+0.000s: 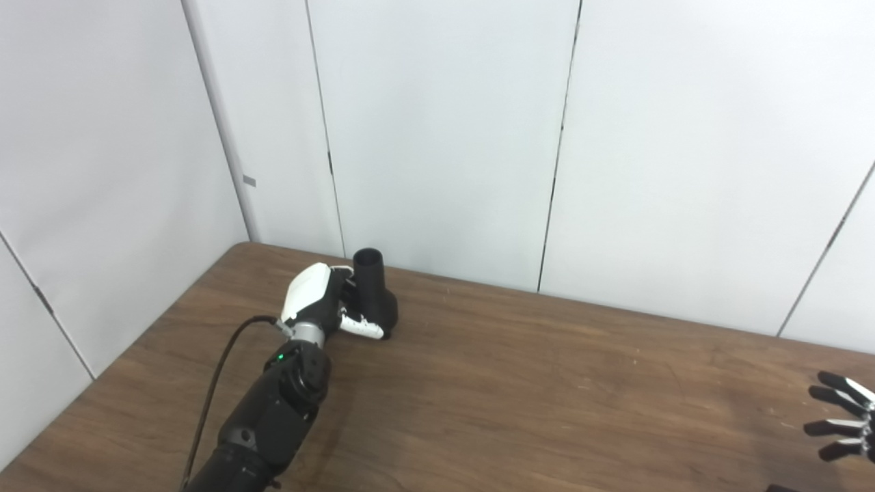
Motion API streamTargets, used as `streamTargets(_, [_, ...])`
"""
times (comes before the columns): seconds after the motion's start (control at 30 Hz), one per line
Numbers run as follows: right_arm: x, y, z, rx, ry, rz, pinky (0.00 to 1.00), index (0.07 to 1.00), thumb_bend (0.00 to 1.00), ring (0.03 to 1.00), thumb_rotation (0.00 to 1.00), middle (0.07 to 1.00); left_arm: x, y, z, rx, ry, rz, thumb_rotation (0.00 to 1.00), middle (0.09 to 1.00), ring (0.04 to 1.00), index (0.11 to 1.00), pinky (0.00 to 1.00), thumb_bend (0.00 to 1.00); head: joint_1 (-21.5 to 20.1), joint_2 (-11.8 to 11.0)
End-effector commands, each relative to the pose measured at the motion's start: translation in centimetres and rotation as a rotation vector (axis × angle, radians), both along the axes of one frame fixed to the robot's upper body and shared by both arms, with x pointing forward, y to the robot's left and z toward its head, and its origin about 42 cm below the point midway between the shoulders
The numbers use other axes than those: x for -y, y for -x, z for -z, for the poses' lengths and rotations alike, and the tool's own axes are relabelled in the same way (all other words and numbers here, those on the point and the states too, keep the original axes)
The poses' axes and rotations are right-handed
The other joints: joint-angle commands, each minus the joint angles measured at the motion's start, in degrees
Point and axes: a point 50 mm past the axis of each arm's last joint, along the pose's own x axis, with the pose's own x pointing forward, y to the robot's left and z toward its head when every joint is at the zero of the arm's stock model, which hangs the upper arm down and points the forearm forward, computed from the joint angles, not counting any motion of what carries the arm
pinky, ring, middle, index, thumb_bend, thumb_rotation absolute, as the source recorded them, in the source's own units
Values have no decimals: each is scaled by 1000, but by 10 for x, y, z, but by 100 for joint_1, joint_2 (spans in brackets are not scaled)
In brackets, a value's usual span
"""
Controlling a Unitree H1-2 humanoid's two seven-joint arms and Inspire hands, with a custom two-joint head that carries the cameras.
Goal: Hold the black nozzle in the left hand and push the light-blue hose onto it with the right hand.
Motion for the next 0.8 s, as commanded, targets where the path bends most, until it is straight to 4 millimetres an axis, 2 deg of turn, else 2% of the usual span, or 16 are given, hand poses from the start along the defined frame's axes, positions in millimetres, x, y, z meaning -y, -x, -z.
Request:
streamTargets(0.0, [2, -5, -20, 71, 6, -9, 487, 828, 678, 612, 120, 788, 2, -4, -1, -11, -37, 18, 0, 519, 647, 464, 953, 523, 6, 1])
streamTargets(0.17, [0, -7, -21, 74, -1, -10, 480, 827, 678, 599, 129, 784, 8, -2, 8, -25, -59, 44, 0, 520, 640, 466, 945, 523, -74, 5])
streamTargets(0.27, [-2, -8, -20, 73, -4, -9, 474, 826, 681, 594, 134, 782, 18, 0, 13, -38, -76, 76, 0, 515, 640, 470, 944, 523, -174, -2])
streamTargets(0.47, [-7, -9, -20, 73, -10, -10, 478, 825, 687, 595, 136, 783, 53, 8, 17, -48, -51, 269, 0, 501, 607, 477, 964, 525, -378, 28])
streamTargets(0.53, [-7, -9, -20, 73, -11, -10, 481, 826, 689, 597, 136, 784, 57, 9, 17, -48, -43, 299, 0, 496, 600, 481, 970, 525, -378, 28])
streamTargets(0.57, [-9, -8, -21, 74, -10, -11, 482, 826, 689, 597, 136, 785, 64, 10, 16, -50, -17, 343, 0, 495, 600, 481, 970, 526, -533, 60])
streamTargets(0.77, [-13, -8, -25, 79, -2, -6, 496, 822, 696, 604, 107, 784, 105, 20, 11, -34, 71, 531, 0, 477, 591, 489, 999, 526, -812, 136])
